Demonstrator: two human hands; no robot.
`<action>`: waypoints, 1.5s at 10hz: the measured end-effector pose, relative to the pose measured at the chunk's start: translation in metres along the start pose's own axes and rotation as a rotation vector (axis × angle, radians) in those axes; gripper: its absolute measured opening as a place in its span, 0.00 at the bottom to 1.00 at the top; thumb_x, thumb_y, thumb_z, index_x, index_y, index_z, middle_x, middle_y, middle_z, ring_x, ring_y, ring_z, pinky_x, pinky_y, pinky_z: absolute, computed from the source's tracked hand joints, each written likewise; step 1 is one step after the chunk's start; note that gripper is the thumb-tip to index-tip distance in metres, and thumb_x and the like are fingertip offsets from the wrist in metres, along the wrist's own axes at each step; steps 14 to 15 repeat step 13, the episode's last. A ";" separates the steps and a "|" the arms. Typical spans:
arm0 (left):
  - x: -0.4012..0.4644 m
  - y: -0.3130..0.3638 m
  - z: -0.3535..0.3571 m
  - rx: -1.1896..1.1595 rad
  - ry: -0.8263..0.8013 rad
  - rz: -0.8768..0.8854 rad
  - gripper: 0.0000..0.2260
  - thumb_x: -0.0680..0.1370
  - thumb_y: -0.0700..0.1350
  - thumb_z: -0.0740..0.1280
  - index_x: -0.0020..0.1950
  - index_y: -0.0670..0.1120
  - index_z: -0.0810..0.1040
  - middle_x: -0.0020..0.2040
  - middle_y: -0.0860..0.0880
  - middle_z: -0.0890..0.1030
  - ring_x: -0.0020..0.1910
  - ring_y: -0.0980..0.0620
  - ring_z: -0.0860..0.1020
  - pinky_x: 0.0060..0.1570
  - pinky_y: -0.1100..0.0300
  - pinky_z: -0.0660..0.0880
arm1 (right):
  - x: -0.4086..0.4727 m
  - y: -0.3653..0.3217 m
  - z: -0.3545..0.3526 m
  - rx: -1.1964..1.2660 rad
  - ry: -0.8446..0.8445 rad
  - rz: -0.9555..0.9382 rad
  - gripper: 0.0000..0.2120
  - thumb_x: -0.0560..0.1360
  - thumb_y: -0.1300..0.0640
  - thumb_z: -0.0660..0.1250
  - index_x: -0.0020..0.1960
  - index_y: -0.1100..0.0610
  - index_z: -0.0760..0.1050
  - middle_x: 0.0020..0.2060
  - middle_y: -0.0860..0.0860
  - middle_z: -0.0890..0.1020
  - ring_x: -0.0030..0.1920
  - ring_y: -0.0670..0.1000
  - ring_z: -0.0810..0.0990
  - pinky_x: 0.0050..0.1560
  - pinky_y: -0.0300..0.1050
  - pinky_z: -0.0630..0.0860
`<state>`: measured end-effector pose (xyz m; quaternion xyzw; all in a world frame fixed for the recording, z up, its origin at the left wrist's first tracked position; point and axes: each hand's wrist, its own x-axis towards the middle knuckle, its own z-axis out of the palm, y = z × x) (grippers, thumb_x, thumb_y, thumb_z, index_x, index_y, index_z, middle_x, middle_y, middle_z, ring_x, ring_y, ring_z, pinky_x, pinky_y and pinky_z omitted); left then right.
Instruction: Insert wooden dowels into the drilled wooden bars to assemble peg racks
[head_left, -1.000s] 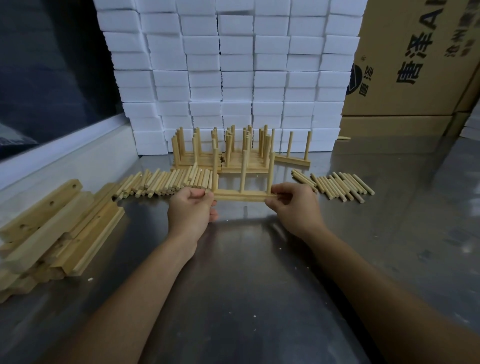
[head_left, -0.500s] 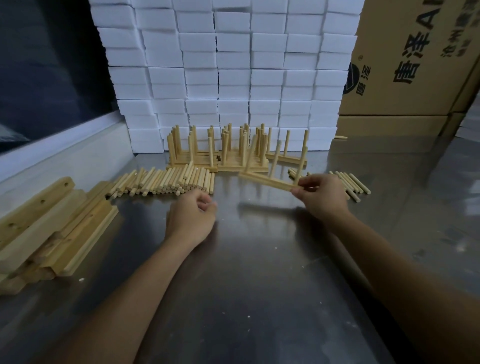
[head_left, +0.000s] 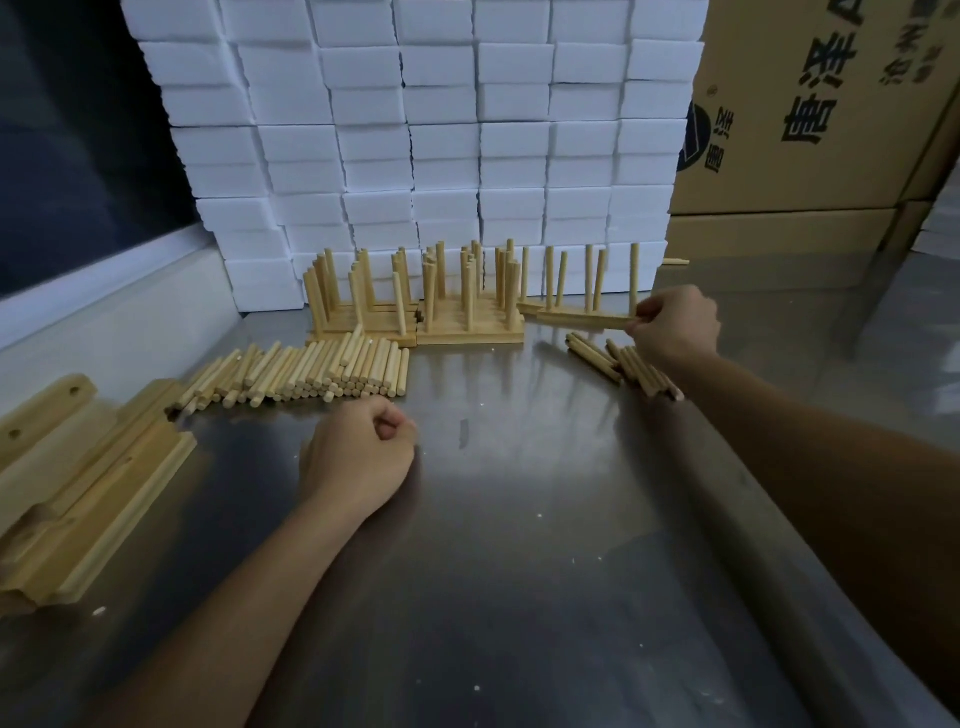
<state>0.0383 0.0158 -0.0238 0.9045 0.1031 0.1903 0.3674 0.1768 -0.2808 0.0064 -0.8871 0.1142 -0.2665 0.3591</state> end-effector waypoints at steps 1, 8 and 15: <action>-0.001 0.002 0.001 0.028 -0.003 -0.022 0.08 0.75 0.47 0.70 0.36 0.54 0.78 0.32 0.57 0.78 0.37 0.55 0.76 0.53 0.46 0.76 | 0.011 -0.002 0.017 -0.030 -0.027 -0.007 0.08 0.73 0.64 0.72 0.52 0.59 0.83 0.48 0.57 0.85 0.53 0.58 0.82 0.56 0.49 0.79; 0.003 -0.002 0.004 0.071 0.022 -0.007 0.07 0.73 0.49 0.71 0.36 0.56 0.77 0.31 0.57 0.78 0.36 0.58 0.75 0.51 0.48 0.74 | 0.050 -0.017 0.063 -0.233 -0.128 0.103 0.06 0.72 0.64 0.68 0.47 0.56 0.75 0.44 0.55 0.78 0.47 0.58 0.77 0.59 0.53 0.76; 0.006 -0.006 0.007 0.101 0.022 0.015 0.06 0.73 0.49 0.70 0.37 0.55 0.77 0.31 0.56 0.77 0.36 0.59 0.75 0.48 0.52 0.73 | 0.039 -0.026 0.058 -0.287 -0.137 -0.035 0.08 0.72 0.61 0.65 0.49 0.57 0.79 0.43 0.54 0.82 0.44 0.56 0.77 0.55 0.51 0.68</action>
